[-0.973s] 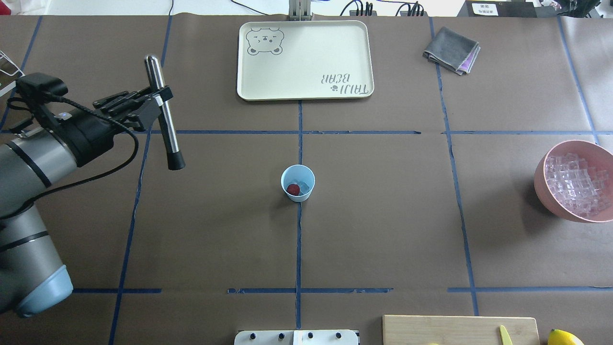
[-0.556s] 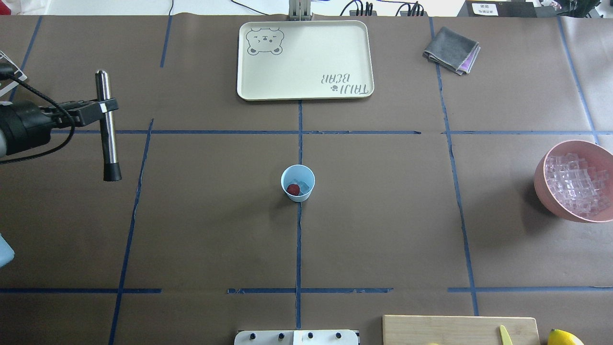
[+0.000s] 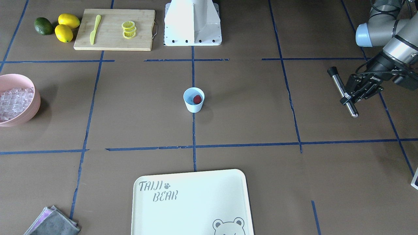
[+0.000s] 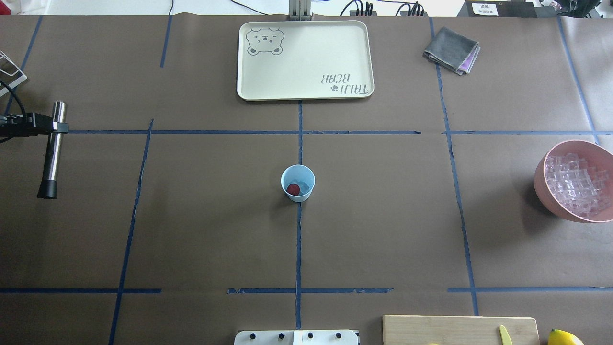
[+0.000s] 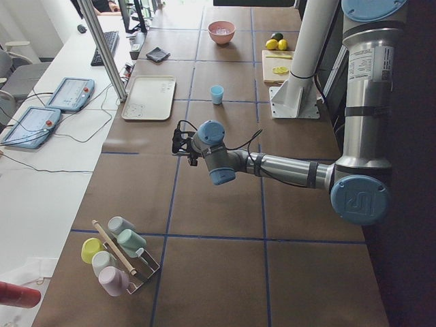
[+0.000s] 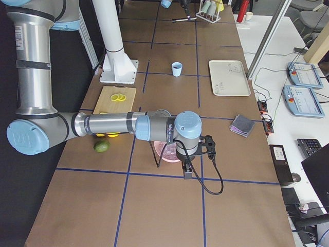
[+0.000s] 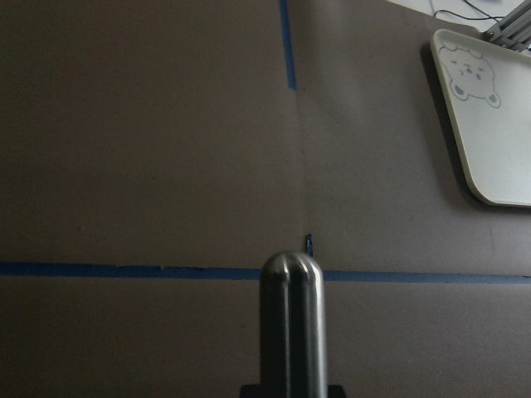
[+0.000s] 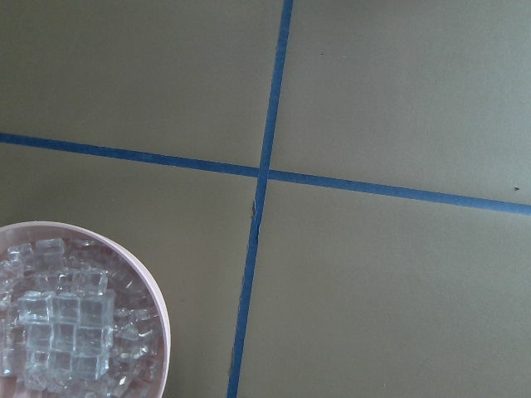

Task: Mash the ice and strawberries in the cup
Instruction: 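Carry the muddler back and lower it upright onto the table, then open the left gripper to release the muddler and raise it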

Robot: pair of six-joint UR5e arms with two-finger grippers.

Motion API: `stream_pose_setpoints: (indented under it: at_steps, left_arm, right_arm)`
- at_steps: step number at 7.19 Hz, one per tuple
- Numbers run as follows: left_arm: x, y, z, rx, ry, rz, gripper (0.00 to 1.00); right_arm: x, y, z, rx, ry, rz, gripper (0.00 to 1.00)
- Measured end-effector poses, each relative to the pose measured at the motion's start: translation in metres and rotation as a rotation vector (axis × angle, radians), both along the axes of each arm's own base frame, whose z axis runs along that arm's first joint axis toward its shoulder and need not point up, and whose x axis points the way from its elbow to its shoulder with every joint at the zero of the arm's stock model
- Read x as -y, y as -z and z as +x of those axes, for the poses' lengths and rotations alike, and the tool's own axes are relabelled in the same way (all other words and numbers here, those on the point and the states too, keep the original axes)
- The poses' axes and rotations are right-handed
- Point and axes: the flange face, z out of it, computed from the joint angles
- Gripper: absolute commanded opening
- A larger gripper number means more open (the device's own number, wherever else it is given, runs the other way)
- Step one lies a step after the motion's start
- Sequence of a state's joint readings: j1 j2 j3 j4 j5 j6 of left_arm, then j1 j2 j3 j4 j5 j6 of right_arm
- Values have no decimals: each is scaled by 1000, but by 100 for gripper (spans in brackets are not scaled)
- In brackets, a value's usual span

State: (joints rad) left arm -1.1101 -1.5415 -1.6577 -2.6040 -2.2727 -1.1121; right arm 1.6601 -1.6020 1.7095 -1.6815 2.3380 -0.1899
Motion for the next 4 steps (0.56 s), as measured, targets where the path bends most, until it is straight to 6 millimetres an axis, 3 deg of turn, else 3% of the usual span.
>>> stream_pose_setpoints:
  at_steps: [2,4]
  left_arm:
    - [8,-23,-22,55,-81,-63,0]
    - [13,-53,-31,148,-145,-54,0]
  right_arm:
    - [-3,-6,0,1,0,-14,99]
    - [-4,-8,-1,1,0,-17,99]
